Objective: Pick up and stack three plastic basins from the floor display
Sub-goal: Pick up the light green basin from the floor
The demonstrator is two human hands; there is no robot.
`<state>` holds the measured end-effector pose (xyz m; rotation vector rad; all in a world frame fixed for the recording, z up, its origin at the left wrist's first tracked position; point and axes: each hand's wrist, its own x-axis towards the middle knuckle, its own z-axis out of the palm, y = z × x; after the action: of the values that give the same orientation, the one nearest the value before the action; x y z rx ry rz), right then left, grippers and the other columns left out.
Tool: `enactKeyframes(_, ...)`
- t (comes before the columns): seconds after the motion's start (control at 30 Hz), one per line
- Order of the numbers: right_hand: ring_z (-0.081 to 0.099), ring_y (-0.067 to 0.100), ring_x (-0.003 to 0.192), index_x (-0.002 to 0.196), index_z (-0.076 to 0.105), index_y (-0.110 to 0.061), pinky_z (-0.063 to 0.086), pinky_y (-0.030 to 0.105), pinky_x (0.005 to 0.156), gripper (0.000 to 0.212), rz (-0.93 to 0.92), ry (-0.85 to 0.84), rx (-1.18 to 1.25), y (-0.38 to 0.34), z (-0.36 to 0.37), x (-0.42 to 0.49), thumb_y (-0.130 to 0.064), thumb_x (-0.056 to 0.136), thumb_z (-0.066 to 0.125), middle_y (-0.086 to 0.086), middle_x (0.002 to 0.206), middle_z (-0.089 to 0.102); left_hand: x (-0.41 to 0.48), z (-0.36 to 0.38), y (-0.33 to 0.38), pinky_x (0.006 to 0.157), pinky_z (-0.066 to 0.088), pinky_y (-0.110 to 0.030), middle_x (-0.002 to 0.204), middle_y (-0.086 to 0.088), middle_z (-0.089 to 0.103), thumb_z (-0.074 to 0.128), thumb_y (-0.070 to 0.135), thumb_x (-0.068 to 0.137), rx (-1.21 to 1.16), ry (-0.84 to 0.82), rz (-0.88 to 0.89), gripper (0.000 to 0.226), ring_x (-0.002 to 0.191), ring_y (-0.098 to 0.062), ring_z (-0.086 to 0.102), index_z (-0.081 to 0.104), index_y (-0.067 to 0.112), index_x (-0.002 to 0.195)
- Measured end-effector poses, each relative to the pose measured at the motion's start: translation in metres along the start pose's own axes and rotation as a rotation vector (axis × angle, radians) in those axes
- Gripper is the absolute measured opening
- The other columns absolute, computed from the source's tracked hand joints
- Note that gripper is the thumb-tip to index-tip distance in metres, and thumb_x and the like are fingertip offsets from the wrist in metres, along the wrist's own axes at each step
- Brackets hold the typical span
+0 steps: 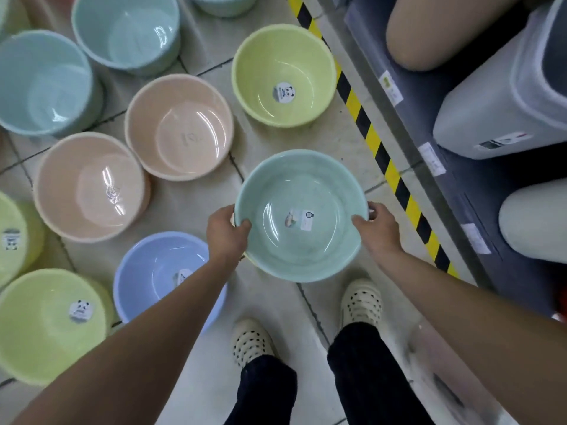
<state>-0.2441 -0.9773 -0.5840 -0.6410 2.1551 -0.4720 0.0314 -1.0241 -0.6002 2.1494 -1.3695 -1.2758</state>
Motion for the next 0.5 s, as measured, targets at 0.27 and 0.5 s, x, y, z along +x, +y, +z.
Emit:
enactKeyframes(0.27, 0.069, 0.032, 0.099, 0.107, 0.074, -0.010, 0.056, 0.048, 0.089, 0.024, -0.027, 0.003, -0.101, 0.031, 0.054, 0.053, -0.021, 0.086, 0.070, 0.009, 0.101, 0.076, 0.060, 0.042, -0.042, 0.115, 0.037, -0.040, 0.150, -0.013, 0.049, 0.063, 0.009, 0.085, 0.101, 0.014, -0.041, 0.043, 0.137, -0.031, 0.046, 0.065, 0.003, 0.127)
enactKeyframes(0.5, 0.061, 0.027, 0.088, 0.105, 0.070, -0.005, 0.044, 0.030, 0.076, 0.018, -0.071, -0.014, -0.211, 0.056, 0.077, 0.085, -0.014, 0.091, 0.066, 0.007, 0.098, 0.068, 0.077, 0.076, -0.072, 0.109, 0.040, -0.037, 0.160, -0.007, 0.031, 0.063, 0.011, 0.088, 0.148, 0.009, -0.134, 0.043, 0.135, -0.030, 0.047, 0.059, 0.003, 0.130)
